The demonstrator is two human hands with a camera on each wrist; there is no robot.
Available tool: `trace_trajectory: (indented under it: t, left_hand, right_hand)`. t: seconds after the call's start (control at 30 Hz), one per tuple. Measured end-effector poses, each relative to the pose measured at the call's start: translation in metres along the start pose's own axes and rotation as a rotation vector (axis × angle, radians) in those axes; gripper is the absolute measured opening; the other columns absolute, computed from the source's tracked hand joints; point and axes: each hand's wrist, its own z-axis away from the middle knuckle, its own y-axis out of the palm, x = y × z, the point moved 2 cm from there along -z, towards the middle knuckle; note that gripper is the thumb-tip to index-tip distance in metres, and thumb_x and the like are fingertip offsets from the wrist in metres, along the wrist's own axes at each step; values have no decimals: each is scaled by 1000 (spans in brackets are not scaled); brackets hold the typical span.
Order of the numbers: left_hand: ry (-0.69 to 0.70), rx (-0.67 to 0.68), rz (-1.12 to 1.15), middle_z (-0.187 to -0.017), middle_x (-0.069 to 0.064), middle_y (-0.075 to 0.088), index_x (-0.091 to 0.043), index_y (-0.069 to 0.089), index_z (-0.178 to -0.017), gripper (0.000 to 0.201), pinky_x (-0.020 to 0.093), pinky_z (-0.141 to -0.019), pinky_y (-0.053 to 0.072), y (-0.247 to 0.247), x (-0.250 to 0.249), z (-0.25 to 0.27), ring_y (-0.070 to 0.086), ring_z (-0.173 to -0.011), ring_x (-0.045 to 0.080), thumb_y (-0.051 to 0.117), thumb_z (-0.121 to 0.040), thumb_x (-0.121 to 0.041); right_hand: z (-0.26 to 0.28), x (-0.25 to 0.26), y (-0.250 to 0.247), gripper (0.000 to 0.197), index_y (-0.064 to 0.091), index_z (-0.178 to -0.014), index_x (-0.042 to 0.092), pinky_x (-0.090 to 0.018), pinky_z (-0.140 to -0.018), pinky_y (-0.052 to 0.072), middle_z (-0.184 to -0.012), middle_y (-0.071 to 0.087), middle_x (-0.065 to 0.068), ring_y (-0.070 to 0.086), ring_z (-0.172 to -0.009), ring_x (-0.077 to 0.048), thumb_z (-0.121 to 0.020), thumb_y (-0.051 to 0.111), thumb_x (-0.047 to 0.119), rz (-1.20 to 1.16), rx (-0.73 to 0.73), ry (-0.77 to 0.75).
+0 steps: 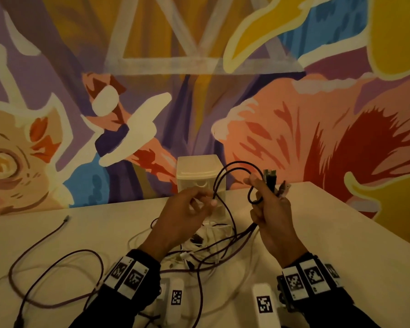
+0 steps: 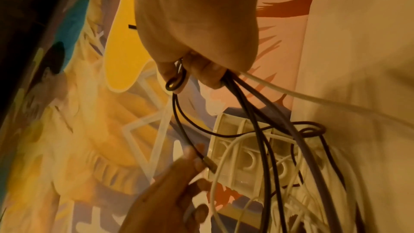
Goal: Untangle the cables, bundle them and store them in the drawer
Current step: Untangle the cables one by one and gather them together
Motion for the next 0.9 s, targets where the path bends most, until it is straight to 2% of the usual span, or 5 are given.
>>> trace_trajectory:
  t: [0.2, 0.4, 0.57, 0.8, 0.9]
  left_hand:
    - [2, 40, 50, -116, -18, 71, -41, 59, -138, 53, 26, -91, 59, -5, -36, -17, 67, -105, -2, 65, -92, -67]
    - [40, 7, 35, -88, -5, 80, -21, 71, -112, 12, 30, -87, 62, -37, -36, -21, 76, -88, 10, 74, -101, -26]
    - [18, -275, -227, -83, -28, 74, -22, 68, -102, 14, 7, -74, 48, -145, -13, -8, 69, -85, -12, 68, -100, -9]
    - [-773, -387, -859, -116, 36, 68, 11, 70, -114, 30, 56, -94, 52, -290, 55, 53, 64, -112, 56, 74, -94, -12]
    - [-462, -429, -766, -121, 29, 69, -7, 66, -121, 26, 54, -92, 50, -245, 34, 55, 65, -112, 51, 72, -96, -7]
  right_hand:
    - [4, -4, 3, 35, 81, -108, 6, -31, -48, 17, -75, 19, -6, 19, -52, -14, -94, 81, 38, 89, 121, 29]
    - [5, -5, 3, 43, 61, -81, 17, -33, -49, 22, -61, 27, 4, 23, -49, -13, -89, 84, 53, 185, 119, 65]
    - [-10, 2, -17, 31, 55, -94, 21, -27, -42, 23, -57, 28, 8, 24, -45, -10, -92, 85, 19, -61, -113, 19]
    - [-8, 24, -19, 50, 34, -66, 27, -29, -41, 12, -51, 17, 7, 13, -41, -10, -108, 61, 29, -431, 58, 38]
    - [-3, 31, -13, 58, 25, -64, 26, -31, -43, 10, -50, 16, 6, 11, -41, -11, -110, 56, 40, -469, 177, 33]
